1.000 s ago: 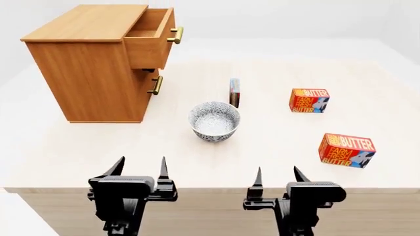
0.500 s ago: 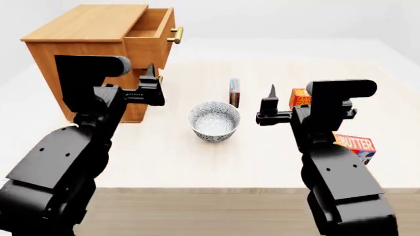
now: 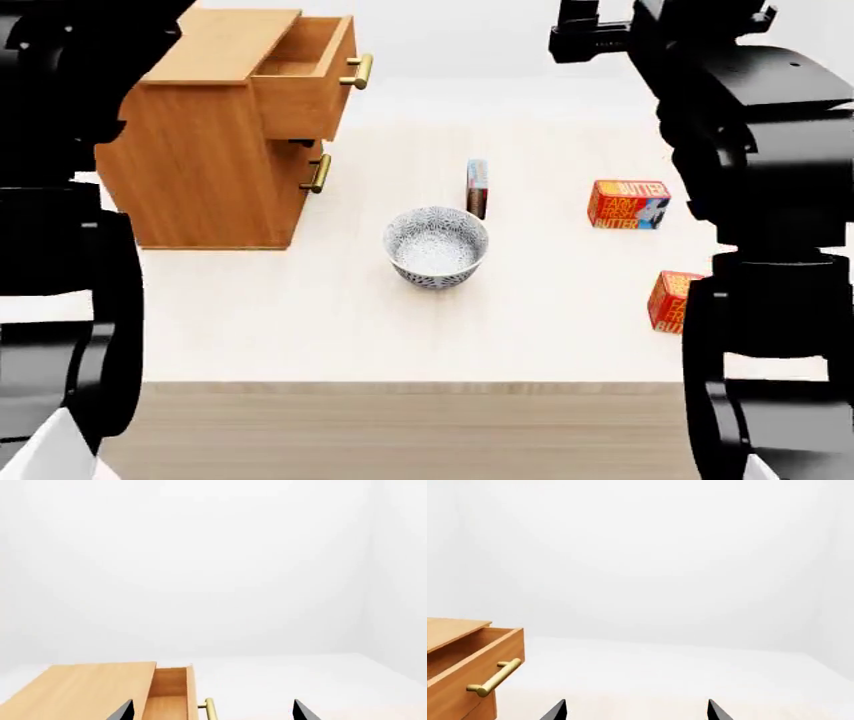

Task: Put the chocolate pudding in the top drawer of the cabinet and close it.

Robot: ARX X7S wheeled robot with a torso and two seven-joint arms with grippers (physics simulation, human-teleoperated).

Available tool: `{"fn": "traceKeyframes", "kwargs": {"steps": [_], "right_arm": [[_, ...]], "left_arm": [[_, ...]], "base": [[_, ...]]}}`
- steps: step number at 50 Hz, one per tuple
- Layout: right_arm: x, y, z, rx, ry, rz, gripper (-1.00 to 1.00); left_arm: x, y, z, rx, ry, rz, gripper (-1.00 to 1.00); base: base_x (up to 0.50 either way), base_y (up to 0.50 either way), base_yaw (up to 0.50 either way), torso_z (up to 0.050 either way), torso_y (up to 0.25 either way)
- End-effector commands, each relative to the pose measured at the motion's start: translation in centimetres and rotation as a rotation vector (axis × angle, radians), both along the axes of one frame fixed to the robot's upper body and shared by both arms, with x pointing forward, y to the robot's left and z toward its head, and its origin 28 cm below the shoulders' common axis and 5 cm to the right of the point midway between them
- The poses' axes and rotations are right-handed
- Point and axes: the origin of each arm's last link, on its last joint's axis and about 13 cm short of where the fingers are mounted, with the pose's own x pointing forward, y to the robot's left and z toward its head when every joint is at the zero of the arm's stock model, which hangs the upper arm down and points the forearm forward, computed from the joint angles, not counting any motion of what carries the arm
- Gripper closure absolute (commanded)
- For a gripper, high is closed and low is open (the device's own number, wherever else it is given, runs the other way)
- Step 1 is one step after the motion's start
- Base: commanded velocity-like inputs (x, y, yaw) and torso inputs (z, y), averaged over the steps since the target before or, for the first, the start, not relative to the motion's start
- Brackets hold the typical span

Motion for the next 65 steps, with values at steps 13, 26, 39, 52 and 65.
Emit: {"fn": "traceKeyframes", "kwargs": {"steps": [13,26,39,52,65], "right_arm": [[3.7,0.3,5.7,-0.002,0.023,0.034,-1.0],[3.2,-0.1,5.5,-0.006,0.057,0.044,-1.0],[3.1,0.0,5.2,0.001,0.073,0.056,-1.0],[3.3,0.2,5.1,0.009,0.077,0.058,-1.0],[3.3,0.1,5.0,0.017,0.079,0.058,-1.0]], "left_arm": [[1.7,-0.5,5.9,0.092,0.015,0.017,-1.0],[2.0,-0.4,5.7,0.098,0.01,0.019,-1.0],[2.1,-0.2,5.9,0.109,0.009,0.022,-1.0],[2.3,-0.3,5.6,0.116,0.005,0.025,-1.0],[2.0,-0.3,5.9,0.117,0.002,0.022,-1.0]], "base": [[0.0,0.0,0.0,0.05,0.0],[0.16,0.0,0.0,0.011,0.0],[0.36,0.0,0.0,0.0,0.0],[0.36,0.0,0.0,0.0,0.0],[0.36,0.0,0.0,0.0,0.0]]}}
